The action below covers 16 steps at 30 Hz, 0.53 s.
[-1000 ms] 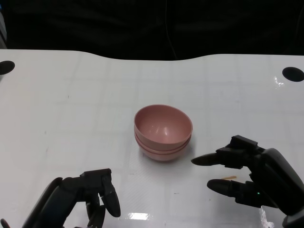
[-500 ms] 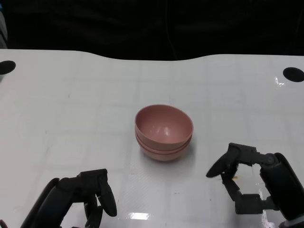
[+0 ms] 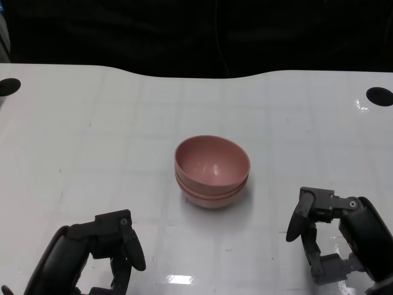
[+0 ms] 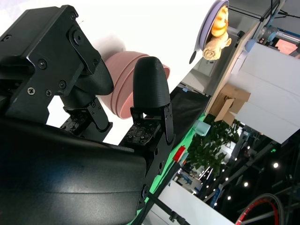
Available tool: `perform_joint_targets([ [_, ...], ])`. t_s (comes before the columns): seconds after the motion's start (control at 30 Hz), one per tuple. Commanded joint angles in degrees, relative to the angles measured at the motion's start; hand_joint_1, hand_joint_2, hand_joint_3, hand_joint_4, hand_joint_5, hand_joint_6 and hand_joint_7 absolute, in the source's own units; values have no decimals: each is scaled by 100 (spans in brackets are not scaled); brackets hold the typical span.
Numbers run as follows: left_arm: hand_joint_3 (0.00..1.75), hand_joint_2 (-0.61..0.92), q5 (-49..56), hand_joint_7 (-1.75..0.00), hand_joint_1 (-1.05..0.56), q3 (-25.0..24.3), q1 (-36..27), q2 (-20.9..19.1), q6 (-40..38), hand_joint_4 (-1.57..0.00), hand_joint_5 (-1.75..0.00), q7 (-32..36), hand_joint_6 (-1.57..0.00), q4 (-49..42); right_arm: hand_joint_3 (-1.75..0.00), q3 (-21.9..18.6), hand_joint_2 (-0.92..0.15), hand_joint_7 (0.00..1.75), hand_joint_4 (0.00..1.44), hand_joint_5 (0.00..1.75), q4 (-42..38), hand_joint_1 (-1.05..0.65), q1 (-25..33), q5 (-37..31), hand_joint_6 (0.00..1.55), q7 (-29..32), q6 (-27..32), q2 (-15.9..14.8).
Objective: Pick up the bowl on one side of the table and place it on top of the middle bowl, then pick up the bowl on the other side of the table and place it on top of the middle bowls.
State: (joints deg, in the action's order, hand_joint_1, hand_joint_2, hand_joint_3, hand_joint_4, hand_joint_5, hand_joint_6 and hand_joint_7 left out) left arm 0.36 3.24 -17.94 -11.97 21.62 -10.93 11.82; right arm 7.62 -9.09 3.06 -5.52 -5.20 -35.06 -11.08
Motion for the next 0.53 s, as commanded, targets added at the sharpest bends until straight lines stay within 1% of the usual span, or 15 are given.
perform_joint_targets([
  [0.03, 161, 26, -123, -162, 12, -56, -30, 19, -120, -90, -175, -38, -82, 71, -174, -83, -18, 153, 101, 175, -39, 12, -80, 59, 86, -117, 10, -42],
  [0.27, 162, 28, -339, -165, 13, -92, -36, 133, -310, -89, -175, -33, -81, 137, -173, -79, -16, 155, 96, 175, -61, 14, -147, 242, 84, -686, 105, -173],
  [0.4, 161, 29, -423, -166, 12, -111, -57, 148, -402, -89, -175, -66, -80, 182, -173, -107, -15, 154, 95, 175, -42, 15, -138, 271, 84, -833, 111, -164],
  [0.43, 160, 30, -479, -167, 10, -117, -70, 148, -428, -87, -175, -91, -78, 194, -170, -104, -15, 150, 94, 175, -19, 14, -126, 271, 84, -872, 123, -173],
  [0.53, 158, 32, -551, -168, 11, -122, -89, 131, -462, -86, -175, -150, -77, 214, -167, -122, -15, 147, 94, 175, 68, 14, -84, 266, 85, -924, 195, -163],
])
